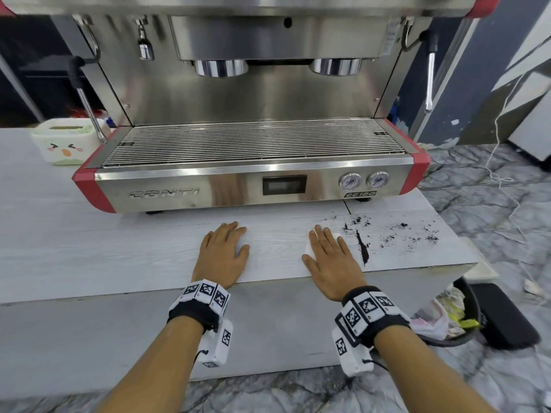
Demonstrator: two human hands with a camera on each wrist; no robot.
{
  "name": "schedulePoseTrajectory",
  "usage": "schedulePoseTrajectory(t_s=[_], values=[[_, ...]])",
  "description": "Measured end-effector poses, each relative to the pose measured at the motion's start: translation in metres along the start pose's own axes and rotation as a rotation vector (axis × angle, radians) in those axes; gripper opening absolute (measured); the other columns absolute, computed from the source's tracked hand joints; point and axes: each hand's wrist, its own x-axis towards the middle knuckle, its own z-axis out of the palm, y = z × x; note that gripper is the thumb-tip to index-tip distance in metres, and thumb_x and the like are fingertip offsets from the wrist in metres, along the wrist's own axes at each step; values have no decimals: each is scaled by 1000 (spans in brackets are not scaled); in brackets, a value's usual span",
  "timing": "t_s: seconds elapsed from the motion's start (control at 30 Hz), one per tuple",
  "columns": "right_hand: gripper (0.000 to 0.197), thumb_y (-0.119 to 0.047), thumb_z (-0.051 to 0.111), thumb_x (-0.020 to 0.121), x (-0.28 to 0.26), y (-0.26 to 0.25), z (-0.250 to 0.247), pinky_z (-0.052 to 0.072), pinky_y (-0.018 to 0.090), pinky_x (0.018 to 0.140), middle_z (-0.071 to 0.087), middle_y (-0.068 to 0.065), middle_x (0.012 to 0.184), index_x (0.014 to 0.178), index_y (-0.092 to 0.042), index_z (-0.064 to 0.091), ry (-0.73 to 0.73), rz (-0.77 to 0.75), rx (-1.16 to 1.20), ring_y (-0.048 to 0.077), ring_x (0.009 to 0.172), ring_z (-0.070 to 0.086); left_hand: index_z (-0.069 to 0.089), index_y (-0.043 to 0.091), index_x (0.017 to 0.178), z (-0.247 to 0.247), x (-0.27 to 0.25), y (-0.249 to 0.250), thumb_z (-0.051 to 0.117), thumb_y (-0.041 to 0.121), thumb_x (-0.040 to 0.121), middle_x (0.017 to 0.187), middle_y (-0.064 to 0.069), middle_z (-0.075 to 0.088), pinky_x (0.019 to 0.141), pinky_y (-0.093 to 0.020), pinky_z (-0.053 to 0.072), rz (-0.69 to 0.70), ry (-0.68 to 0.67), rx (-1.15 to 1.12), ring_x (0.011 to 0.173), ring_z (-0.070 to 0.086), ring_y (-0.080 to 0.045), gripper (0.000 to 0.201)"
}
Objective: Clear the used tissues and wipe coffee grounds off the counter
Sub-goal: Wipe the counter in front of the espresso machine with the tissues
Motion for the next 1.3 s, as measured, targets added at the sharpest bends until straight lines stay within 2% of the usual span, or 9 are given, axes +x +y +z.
schedulePoseTrajectory(t_s=[0.17, 0.27, 0.43, 0.57, 0.67, 0.83, 1.0, 1.13, 1.3], values=[[65, -47, 9, 99, -7, 32, -7, -8, 34, 120, -11, 2, 161, 152, -13, -5, -7, 77, -1, 16, 148, -11, 41, 26, 138, -1, -1, 0, 39, 38, 92, 151, 2, 33, 119, -37, 11, -7, -18, -4, 142, 23, -17, 47], [64, -45, 15, 101, -8, 46, -10, -6, 35, 121, -9, 3, 161, 153, -13, -4, -10, 103, 5, 16, 149, -10, 42, 27, 137, 0, 0, 0, 33, 43, 85, 151, 3, 34, 119, -38, 13, -14, -30, 3, 142, 24, -17, 55], [64, -44, 16, 101, -5, 53, -15, -8, 36, 120, -9, 5, 162, 153, -11, -3, 25, 144, 53, 18, 148, -12, 47, 27, 133, 0, 5, -2, 39, 43, 82, 147, 3, 40, 117, -39, 18, -45, -21, -40, 138, 32, -17, 54], [66, -47, 9, 99, 8, 45, -19, -8, 37, 120, -10, 5, 161, 153, -11, -4, 66, 65, 36, 20, 148, -12, 51, 26, 129, -4, 9, 8, 42, 43, 78, 140, 4, 47, 113, -37, 22, -49, 11, -56, 130, 40, -18, 54], [78, -56, -1, 89, 24, 30, -24, -7, 37, 119, -7, 6, 162, 153, -11, -1, 62, -19, 61, 21, 149, -11, 50, 24, 130, 0, 15, 26, 43, 39, 80, 138, 3, 48, 112, -36, 24, -21, 41, -74, 129, 41, -19, 52], [62, -41, 21, 101, 52, 9, -28, -3, 40, 121, -2, 8, 162, 153, -12, 3, 48, -90, 94, 22, 149, -6, 46, 24, 134, 20, 29, 52, 46, 34, 88, 143, 2, 44, 114, -35, 23, 1, 23, -58, 133, 37, -18, 47], [61, -44, 23, 101, 67, 1, -14, -4, 41, 121, -2, 7, 162, 153, -20, 3, -36, -110, 138, 22, 149, -5, 45, 26, 135, 34, 36, 59, 34, 42, 84, 146, 2, 40, 114, -35, 21, -7, -15, -17, 136, 33, -16, 54], [64, -45, 21, 100, 74, 0, -8, -6, 42, 120, -5, 6, 162, 153, -17, 1, -27, -100, 81, 20, 149, -7, 39, 28, 138, 37, 35, 57, 17, 52, 81, 149, 4, 36, 116, -37, 18, 23, -35, 72, 138, 28, -14, 66], [63, -42, 21, 101, 82, 11, -11, -2, 44, 121, 1, 6, 162, 153, -11, 3, 13, -67, 49, 20, 149, -3, 35, 30, 141, 37, 34, 55, 15, 53, 82, 152, 6, 31, 117, -34, 14, 33, -49, 86, 141, 24, -13, 67]])
